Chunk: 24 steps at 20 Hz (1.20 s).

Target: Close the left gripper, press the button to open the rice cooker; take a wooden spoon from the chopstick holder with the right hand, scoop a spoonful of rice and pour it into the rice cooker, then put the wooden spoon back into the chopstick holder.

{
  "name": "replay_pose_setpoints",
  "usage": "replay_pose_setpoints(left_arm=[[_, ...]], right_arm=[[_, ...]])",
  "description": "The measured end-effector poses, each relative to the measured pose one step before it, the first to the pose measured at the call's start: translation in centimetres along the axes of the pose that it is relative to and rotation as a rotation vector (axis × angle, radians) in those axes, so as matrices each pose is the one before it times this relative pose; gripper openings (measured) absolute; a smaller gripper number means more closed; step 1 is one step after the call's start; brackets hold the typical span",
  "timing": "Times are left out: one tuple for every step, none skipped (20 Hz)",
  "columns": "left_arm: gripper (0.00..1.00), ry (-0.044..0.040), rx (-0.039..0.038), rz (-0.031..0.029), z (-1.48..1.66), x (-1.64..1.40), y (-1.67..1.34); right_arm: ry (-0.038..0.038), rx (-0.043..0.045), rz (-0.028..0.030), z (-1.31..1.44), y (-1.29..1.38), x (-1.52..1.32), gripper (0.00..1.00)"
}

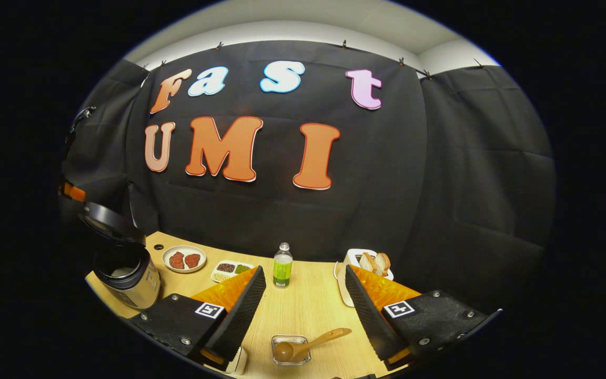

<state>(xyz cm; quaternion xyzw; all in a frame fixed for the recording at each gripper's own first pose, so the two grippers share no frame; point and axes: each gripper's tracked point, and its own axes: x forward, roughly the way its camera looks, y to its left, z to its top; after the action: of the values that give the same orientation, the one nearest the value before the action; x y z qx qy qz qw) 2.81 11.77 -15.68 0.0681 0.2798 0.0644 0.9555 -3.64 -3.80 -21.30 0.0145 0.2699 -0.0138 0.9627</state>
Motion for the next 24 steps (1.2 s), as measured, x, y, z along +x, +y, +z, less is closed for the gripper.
replay_pose_setpoints(left_arm=[[0.55,-0.03301,-0.00073,0.01748,0.089,-0.668,-0.315],[0.60,-0.03150,-0.00095,0.01023,-0.055,-0.749,-0.426],[0.61,-0.03085,0.00147,0.00289,0.164,-0.784,-0.546],[0.65,-0.03303,0.00540,0.00041,0.020,-0.690,-0.827],[0.73,-0.03172,0.01086,-0.00508,0.307,-0.556,-0.572],[0.81,-0.02838,0.01830,-0.00683,0.200,-0.715,-0.872],[0.80,-0.03128,0.02957,-0.00887,0.061,-0.637,-1.133],[0.83,-0.03630,0.03409,0.00363,0.279,-0.632,-1.056],[0.87,-0.03132,0.03042,-0.00185,-0.012,-0.777,-1.200],[0.91,-0.02704,0.02386,0.00058,0.047,-1.058,-1.272],[0.95,-0.01759,0.01222,-0.01080,0.135,-0.663,-1.377],[0.99,-0.01321,0.00628,-0.01295,0.152,-0.727,-1.319],[1.00,-0.00968,-0.00006,-0.01150,0.157,-0.444,-1.079],[0.97,-0.00034,-0.00610,-0.01003,-0.170,-0.553,-0.901],[0.94,0.00595,-0.00659,-0.00430,-0.186,-0.322,-0.587],[0.91,0.00831,-0.00686,0.00103,-0.132,-0.216,-0.251],[0.91,0.01169,-0.00492,0.01185,-0.287,-0.257,-0.084],[1.00,0.01253,-0.00808,0.00848,-0.453,-0.313,-0.116],[0.92,0.00379,-0.00335,0.00342,-0.095,-0.267,-0.383],[1.00,0.00445,0.00566,0.00916,-0.243,-0.336,-0.138],[1.00,0.00279,0.01020,0.00779,-0.249,-0.247,-0.091],[1.00,0.00254,0.00699,0.00727,-0.026,-0.288,-0.095],[1.00,0.00053,-0.00192,0.00622,0.092,-0.122,-0.156],[1.00,0.00513,-0.00927,0.00395,-0.118,-0.243,-0.154]], right_arm=[[0.01072,0.00152,-0.00813,-0.445,-0.361,0.225,0.95],[0.01049,-0.00171,-0.01327,-0.549,-0.631,0.127,0.95],[0.00784,-0.00176,-0.01727,-0.511,-0.685,0.245,0.94],[0.01544,0.00035,-0.01376,-0.706,-0.680,0.259,0.94],[0.02244,0.00327,-0.00757,-0.825,-0.521,0.250,0.95],[0.02539,0.00409,-0.00508,-1.105,-0.550,0.284,0.95],[0.02647,0.00456,-0.00545,-0.964,-0.454,0.429,0.95],[0.02851,-0.00145,-0.00786,-1.100,-0.499,0.587,0.95],[0.03202,-0.00837,-0.00478,-1.228,-0.310,0.655,0.95],[0.02354,-0.00055,0.00017,-0.902,-0.143,0.456,0.95],[0.02194,0.01237,0.00506,-0.884,-0.108,0.458,0.95],[0.02015,0.01705,0.00779,-0.789,-0.196,0.301,0.95],[0.02298,0.01596,0.00488,-0.838,-0.086,0.526,0.95],[0.02321,0.01092,0.00417,-0.757,-0.072,0.532,0.94],[0.02337,0.01051,0.00377,-0.742,-0.050,0.581,0.94],[0.02594,0.01373,0.00863,-0.918,-0.069,0.524,0.94],[0.02604,0.02326,0.01191,-0.753,0.123,0.577,0.94],[0.02778,0.02958,0.00774,-0.846,-0.050,0.408,0.94],[0.01965,0.03934,0.00841,-0.651,0.014,0.517,0.94],[0.01512,0.04368,0.01438,-0.584,0.122,0.357,0.94],[0.02441,0.04041,0.01642,-0.742,0.207,0.458,0.94],[0.02418,0.03670,0.01641,-0.941,0.127,0.493,0.93],[0.01674,0.03094,0.01314,-0.648,0.089,0.512,0.93],[0.01902,0.02696,0.01119,-0.619,0.056,0.378,0.93]])
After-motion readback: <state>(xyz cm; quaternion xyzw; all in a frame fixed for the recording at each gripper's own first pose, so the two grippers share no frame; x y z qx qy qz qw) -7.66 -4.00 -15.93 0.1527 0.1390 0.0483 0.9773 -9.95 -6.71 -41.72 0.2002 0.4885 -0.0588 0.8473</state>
